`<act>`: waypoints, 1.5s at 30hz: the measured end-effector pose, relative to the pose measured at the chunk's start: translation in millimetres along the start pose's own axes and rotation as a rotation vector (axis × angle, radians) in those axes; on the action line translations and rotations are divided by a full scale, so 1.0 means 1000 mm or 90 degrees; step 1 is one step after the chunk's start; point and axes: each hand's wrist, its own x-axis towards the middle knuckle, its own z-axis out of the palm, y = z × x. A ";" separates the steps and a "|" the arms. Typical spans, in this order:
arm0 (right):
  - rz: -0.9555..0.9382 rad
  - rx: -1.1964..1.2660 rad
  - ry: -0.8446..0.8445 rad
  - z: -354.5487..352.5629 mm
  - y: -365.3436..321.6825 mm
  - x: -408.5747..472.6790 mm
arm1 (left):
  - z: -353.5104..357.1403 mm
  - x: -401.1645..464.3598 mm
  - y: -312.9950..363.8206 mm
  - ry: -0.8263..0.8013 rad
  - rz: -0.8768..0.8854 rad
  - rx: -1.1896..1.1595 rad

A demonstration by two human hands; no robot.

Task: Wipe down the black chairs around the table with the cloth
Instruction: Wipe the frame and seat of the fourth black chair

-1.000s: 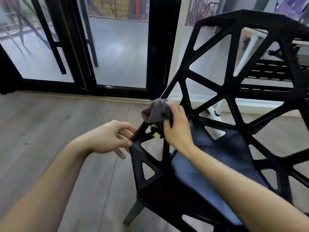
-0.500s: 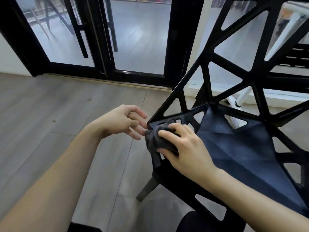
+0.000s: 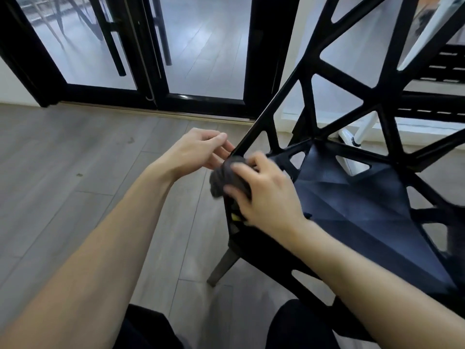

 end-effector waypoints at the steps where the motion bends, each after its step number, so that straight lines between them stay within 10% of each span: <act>1: 0.028 0.006 0.012 0.004 -0.001 0.017 | -0.001 0.000 0.000 0.004 0.004 0.010; 8: -0.100 0.078 -0.178 -0.027 0.007 -0.067 | 0.001 0.001 -0.005 0.011 0.023 0.051; 13: -0.013 0.107 -0.087 -0.018 0.021 -0.026 | -0.002 -0.001 -0.005 -0.018 0.034 0.069; 21: 0.445 -0.147 0.001 -0.047 0.168 -0.014 | 0.009 -0.004 -0.008 0.055 0.049 0.082; 27: 0.176 0.110 -0.133 -0.055 0.046 -0.077 | 0.047 0.025 -0.012 0.066 0.081 0.072; 30: 0.087 0.056 -0.131 -0.055 0.089 -0.066 | 0.064 0.038 -0.010 0.042 0.053 -0.088; 35: 0.392 -0.112 -0.047 -0.037 0.180 -0.013 | 0.076 0.043 -0.013 0.075 0.068 -0.115; 41: 0.211 -0.034 -0.021 -0.025 0.017 -0.079 | 0.077 0.043 -0.015 0.096 0.072 -0.095; 45: 0.287 -0.049 -0.042 -0.041 0.061 -0.088 | 0.077 0.040 -0.012 0.100 0.070 -0.085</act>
